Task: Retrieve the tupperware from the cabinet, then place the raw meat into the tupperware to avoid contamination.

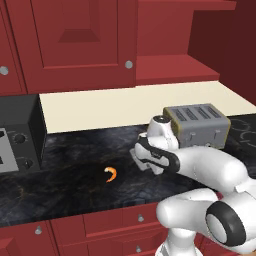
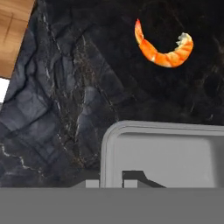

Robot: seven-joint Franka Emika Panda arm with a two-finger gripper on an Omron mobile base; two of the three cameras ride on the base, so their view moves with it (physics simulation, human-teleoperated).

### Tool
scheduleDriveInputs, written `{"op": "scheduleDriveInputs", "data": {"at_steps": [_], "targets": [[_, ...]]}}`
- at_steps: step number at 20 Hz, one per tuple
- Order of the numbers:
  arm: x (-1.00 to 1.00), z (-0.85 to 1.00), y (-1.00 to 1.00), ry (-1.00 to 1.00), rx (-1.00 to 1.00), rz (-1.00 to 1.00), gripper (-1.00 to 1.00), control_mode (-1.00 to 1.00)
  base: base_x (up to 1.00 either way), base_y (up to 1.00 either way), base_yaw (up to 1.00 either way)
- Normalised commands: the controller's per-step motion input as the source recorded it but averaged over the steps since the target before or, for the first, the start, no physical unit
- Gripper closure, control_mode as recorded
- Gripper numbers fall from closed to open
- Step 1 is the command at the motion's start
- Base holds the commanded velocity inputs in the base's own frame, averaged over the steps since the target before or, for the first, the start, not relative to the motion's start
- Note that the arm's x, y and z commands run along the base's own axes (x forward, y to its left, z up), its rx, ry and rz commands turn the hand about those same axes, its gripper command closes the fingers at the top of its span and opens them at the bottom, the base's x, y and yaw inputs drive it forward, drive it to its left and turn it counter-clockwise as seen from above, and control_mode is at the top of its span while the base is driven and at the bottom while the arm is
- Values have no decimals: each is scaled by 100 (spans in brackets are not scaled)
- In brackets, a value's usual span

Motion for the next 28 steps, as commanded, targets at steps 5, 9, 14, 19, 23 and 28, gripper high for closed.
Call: {"op": "scheduleDriveInputs", "data": {"at_steps": [5, 9, 14, 19, 23, 28], "targets": [[61, -42, 12, 3, 0, 0, 100, -100, 0, 0, 0], [54, -38, 12, 7, 0, 0, 100, -100, 0, 0, 0], [32, -25, 7, 6, 0, 0, -100, -100, 0, 0, 0], [-27, 2, 0, -3, 0, 0, -100, -100, 0, 0, 0], [-49, 17, -5, -8, 0, 0, -100, -100, 0, 0, 0], [-30, 55, -2, -11, 2, 0, -100, -100, 0, 0, 0]]}}
